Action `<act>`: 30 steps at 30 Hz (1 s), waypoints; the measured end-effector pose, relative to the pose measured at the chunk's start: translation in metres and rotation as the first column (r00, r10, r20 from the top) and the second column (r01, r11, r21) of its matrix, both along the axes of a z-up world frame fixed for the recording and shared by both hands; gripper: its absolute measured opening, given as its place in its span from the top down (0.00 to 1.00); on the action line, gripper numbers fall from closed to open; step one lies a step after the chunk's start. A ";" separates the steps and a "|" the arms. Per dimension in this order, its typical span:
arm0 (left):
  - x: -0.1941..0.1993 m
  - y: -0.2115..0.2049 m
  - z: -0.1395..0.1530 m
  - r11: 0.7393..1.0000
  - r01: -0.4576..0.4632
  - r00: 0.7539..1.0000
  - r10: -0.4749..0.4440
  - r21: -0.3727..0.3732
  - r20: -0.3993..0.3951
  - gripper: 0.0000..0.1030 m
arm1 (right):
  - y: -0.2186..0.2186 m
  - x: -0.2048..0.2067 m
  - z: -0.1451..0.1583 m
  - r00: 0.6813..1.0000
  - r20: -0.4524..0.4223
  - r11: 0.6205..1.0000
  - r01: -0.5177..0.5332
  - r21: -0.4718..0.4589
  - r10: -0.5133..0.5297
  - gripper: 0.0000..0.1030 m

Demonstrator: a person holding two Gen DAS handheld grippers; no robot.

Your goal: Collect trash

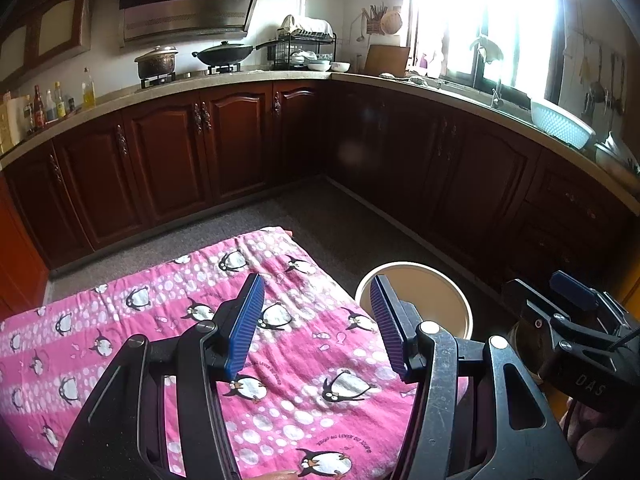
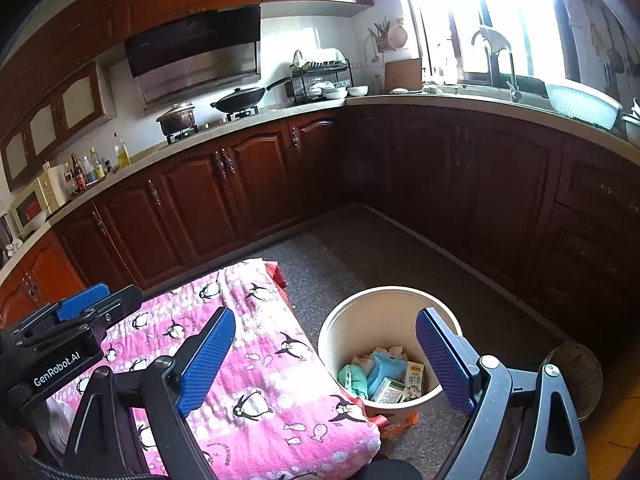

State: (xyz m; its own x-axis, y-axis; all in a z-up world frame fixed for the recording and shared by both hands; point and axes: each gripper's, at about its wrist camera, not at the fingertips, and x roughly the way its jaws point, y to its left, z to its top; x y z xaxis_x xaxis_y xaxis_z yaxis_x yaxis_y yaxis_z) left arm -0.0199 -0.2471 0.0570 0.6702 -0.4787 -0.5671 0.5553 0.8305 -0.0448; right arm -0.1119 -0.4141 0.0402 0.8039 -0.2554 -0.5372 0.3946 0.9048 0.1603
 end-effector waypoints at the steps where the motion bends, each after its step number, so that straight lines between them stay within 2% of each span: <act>1: -0.001 0.000 0.000 1.000 -0.001 1.000 0.001 0.003 0.005 0.48 | 0.000 0.000 0.000 1.000 0.002 1.000 0.000 0.001 0.000 0.13; 30: -0.005 -0.007 -0.002 1.000 0.002 1.000 -0.003 0.011 0.022 0.48 | -0.001 0.001 -0.003 1.000 0.003 1.000 0.013 -0.004 -0.013 0.13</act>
